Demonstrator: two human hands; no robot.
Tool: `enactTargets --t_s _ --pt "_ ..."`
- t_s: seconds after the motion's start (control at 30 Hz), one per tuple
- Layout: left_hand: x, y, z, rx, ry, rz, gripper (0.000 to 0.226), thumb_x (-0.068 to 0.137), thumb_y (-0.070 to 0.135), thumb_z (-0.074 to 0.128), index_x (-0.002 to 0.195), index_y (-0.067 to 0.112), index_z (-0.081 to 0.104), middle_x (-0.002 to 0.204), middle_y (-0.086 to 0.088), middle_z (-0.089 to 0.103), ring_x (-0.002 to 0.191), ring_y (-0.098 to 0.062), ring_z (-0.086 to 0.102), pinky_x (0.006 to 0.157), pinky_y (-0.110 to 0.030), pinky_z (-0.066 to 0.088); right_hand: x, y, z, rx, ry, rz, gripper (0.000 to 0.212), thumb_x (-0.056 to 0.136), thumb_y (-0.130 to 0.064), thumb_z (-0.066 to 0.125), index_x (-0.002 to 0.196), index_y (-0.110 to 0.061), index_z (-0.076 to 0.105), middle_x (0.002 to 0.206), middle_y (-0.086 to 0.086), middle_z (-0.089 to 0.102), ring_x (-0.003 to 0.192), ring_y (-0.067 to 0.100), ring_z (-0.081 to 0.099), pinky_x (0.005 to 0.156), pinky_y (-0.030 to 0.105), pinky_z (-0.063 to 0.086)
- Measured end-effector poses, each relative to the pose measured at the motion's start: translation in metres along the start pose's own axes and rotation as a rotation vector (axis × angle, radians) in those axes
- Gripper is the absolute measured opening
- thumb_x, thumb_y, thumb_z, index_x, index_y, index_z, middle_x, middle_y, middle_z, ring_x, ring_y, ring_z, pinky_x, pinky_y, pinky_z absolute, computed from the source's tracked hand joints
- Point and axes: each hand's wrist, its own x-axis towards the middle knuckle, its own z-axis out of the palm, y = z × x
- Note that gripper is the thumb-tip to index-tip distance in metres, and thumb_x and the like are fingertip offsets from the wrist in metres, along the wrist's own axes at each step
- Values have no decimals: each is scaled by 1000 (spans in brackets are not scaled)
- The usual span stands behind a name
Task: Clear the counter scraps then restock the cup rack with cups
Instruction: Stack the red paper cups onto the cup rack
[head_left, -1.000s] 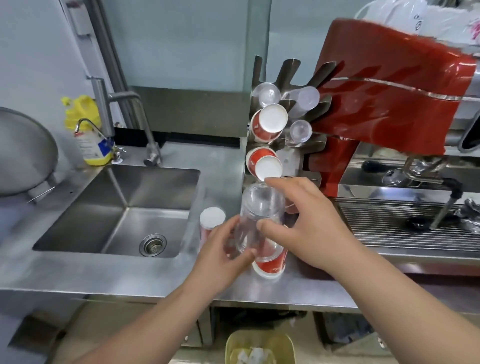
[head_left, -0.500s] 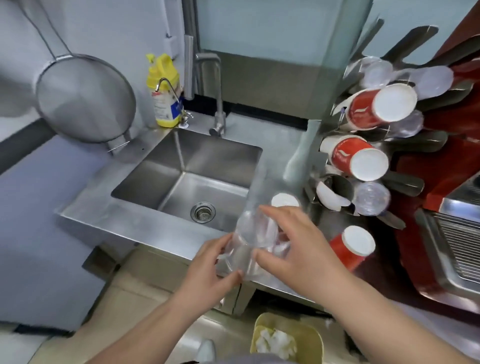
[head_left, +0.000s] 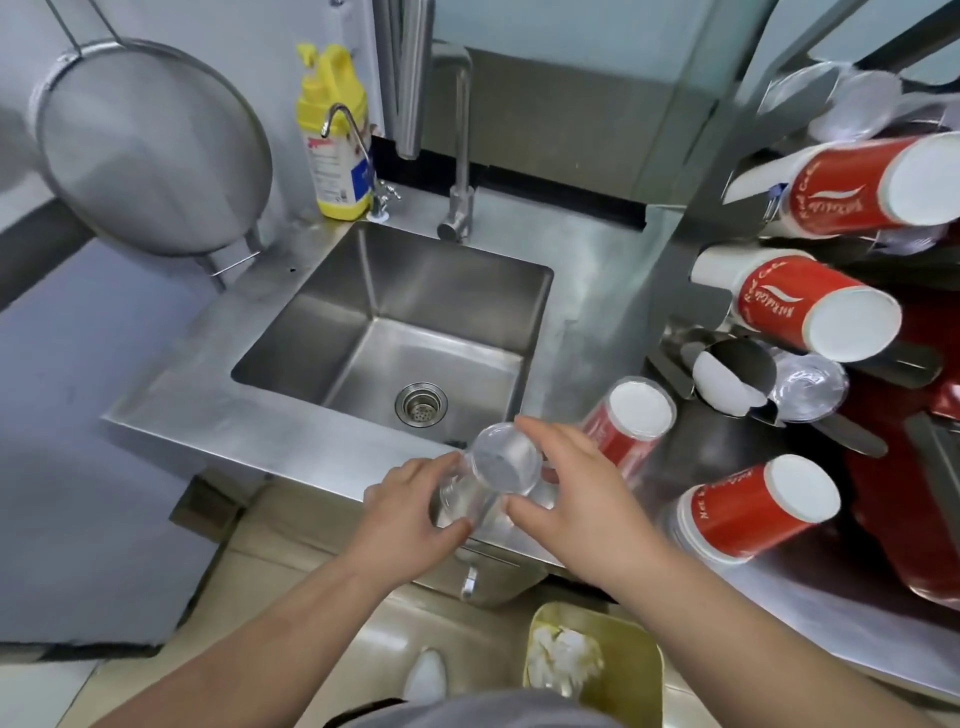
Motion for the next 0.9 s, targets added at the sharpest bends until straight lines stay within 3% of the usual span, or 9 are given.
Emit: enactTargets --t_s 0.2,0.37,0.9 --pt "4 -19 4 28 -44 -17 68 73 52 69 135 44 42 123 18 53 116 -14 47 92 -33 33 6 -4 16 -42 -19 26 72 81 -26 71 145 -29 38 140 -7 44 123 5 44 89 -4 22" --pt "2 -30 7 26 -57 -1 73 69 53 65 137 38 45 128 14 51 118 -15 49 94 -34 35 7 -6 23 -30 -32 50 70 82 -25 69 145 -28 38 141 -7 44 121 10 48 94 11 30" --pt "4 -35 11 50 -113 20 70 74 51 67 139 37 43 126 13 49 116 -17 46 94 -34 35 8 -3 27 -32 -49 71 69 84 -26 67 146 -33 35 141 -5 44 125 8 46 93 11 28"
